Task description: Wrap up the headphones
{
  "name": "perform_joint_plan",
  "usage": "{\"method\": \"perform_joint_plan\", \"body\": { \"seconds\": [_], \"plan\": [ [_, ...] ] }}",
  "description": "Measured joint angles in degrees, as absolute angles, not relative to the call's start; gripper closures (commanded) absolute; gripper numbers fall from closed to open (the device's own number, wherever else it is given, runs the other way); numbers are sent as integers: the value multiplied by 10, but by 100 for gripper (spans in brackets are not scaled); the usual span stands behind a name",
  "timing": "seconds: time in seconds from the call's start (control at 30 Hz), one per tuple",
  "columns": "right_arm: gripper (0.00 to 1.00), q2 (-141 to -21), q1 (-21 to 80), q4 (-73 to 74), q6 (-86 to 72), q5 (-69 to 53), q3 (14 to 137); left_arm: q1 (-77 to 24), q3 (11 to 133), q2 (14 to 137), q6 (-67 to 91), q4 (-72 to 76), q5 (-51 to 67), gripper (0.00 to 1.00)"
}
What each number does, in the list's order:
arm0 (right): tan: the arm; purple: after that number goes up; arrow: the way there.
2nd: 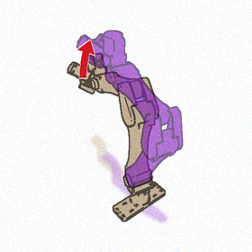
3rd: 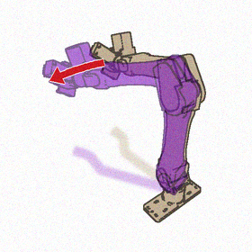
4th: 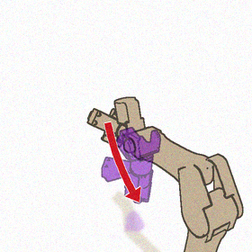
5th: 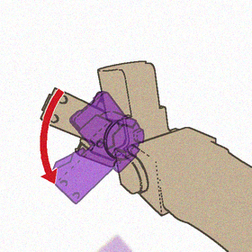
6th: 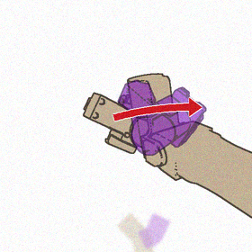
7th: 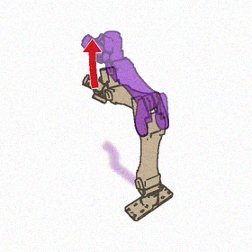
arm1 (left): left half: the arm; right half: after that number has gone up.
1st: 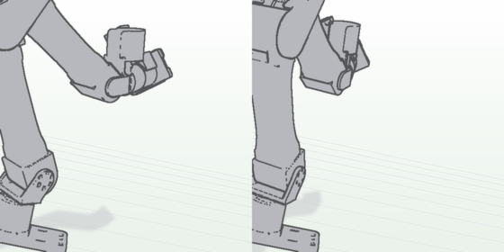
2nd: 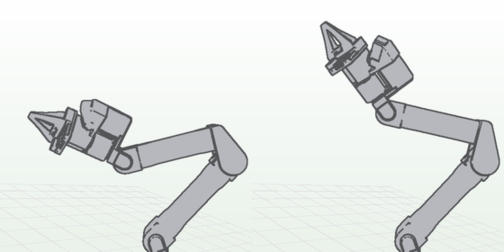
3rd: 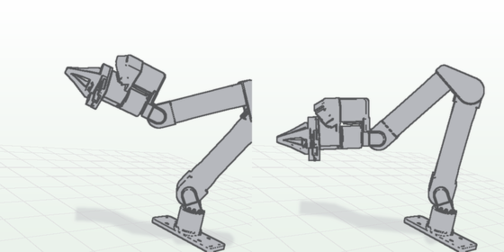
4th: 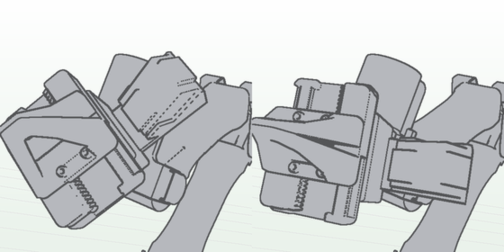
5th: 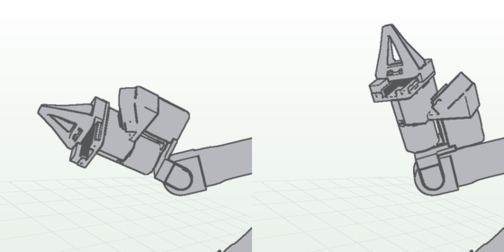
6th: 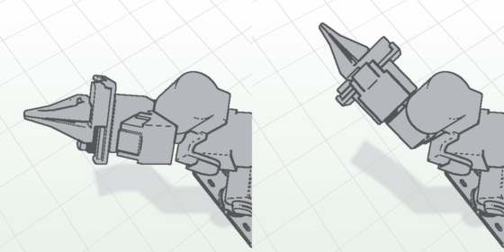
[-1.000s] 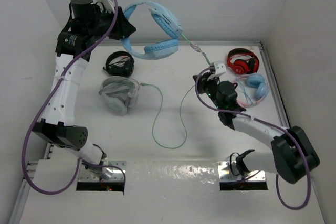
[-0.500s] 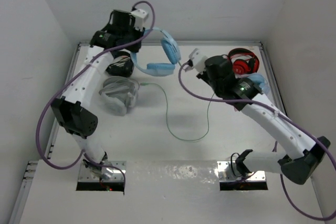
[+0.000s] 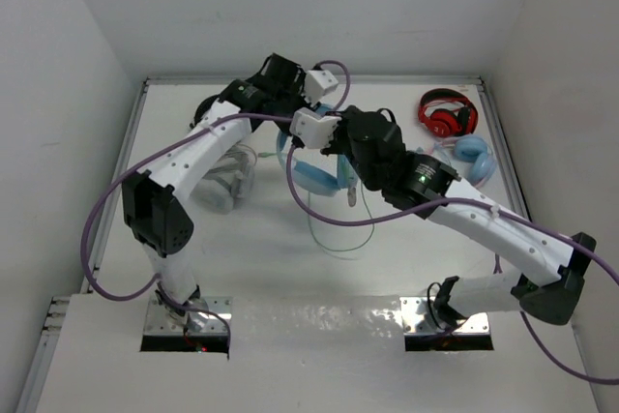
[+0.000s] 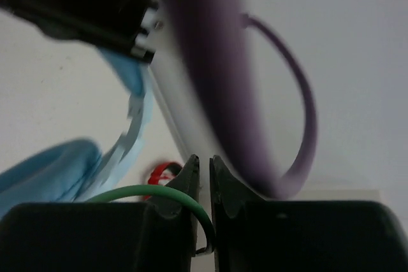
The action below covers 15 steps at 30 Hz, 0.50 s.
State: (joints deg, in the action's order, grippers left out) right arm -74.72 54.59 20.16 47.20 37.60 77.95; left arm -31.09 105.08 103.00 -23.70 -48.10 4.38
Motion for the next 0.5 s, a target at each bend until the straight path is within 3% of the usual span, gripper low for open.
{"method": "perform_joint_plan", "body": {
  "seconds": [0.17,0.27,0.5],
  "plan": [
    [93,-735,529,124,507,339,760,-328,1027,1018,-255,-479,105,100],
    [81,-737,495,100,488,308,761,-322,1024,1009,-256,-484,142,100],
    [80,-758,414,56,420,284,761,-320,1024,989,-243,-505,217,100]
  ]
}}
